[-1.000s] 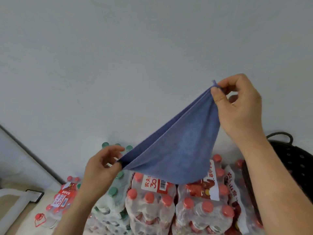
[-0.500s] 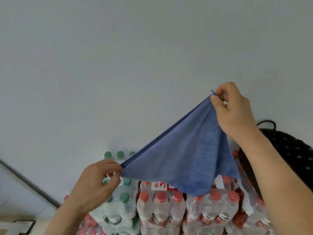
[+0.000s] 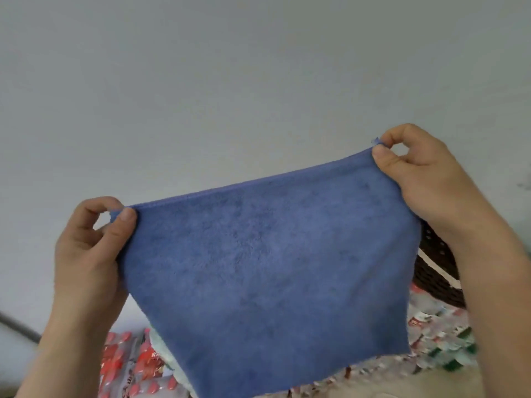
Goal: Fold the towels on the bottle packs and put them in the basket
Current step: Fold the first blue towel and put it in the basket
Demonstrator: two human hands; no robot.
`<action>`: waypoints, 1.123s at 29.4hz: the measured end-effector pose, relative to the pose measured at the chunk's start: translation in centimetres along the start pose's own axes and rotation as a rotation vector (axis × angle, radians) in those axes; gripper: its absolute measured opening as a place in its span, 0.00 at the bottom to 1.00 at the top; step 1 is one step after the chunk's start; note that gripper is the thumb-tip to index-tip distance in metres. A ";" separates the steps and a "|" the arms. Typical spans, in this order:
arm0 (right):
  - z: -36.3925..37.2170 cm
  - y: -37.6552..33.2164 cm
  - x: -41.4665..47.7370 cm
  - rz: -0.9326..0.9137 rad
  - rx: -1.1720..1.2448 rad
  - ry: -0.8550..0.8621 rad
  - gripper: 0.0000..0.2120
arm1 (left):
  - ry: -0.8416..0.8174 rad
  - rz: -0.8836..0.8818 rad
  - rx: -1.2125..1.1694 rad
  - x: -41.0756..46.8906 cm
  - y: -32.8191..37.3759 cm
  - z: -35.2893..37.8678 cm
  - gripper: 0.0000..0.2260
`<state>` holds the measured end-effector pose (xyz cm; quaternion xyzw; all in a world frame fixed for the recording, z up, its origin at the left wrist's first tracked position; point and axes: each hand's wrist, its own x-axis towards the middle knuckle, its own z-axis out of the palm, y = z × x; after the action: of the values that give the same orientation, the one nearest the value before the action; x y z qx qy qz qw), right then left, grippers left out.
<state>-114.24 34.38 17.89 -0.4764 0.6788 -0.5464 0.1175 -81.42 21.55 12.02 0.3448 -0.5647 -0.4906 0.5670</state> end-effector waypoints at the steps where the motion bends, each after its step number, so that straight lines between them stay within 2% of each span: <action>1: -0.1 0.0 -0.2 0.020 0.019 0.012 0.06 | 0.003 0.011 0.001 0.2 0.2 0.3 0.03; 2: -0.2 0.2 -0.3 0.030 0.023 0.021 0.06 | 0.008 0.025 0.002 0.3 0.1 0.6 0.02; 4: -0.2 0.9 -0.1 0.036 -0.024 0.039 0.06 | 0.009 0.059 0.051 0.6 -0.5 1.4 0.09; 6: 0.0 2.5 0.6 0.050 -0.069 0.057 0.05 | -0.026 0.056 0.118 1.5 -2.3 2.3 0.10; 8: 1.0 4.9 1.9 0.112 -0.075 0.026 0.04 | -0.090 -0.029 0.223 3.4 -5.5 3.3 0.08; 12: 4.5 13.9 5.9 0.206 -0.313 -0.103 0.09 | -0.112 -0.232 0.448 7.0 -14.0 5.7 0.12; 17: 8.5 22.7 9.5 0.448 -0.193 -0.084 0.08 | -0.072 -0.297 0.739 9.8 -20.6 8.8 0.11; 20: 9.9 26.2 12.1 0.429 -0.241 -0.083 0.11 | -0.032 -0.297 0.847 11.9 -22.8 10.7 0.07; 26: 10.1 28.9 12.6 0.337 -0.415 -0.136 0.12 | 0.079 -0.366 0.853 12.5 -25.0 12.1 0.08; 30: 10.4 30.8 11.9 0.399 -0.386 -0.133 0.09 | 0.126 -0.453 0.831 11.5 -26.4 12.4 0.08; 33: 10.9 30.8 12.0 0.404 -0.399 -0.108 0.14 | 0.151 -0.439 0.823 11.3 -26.6 12.8 0.09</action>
<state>-128.97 16.68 -8.15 -0.3738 0.8467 -0.3414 0.1639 -99.71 5.51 -8.16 0.6867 -0.5833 -0.3079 0.3057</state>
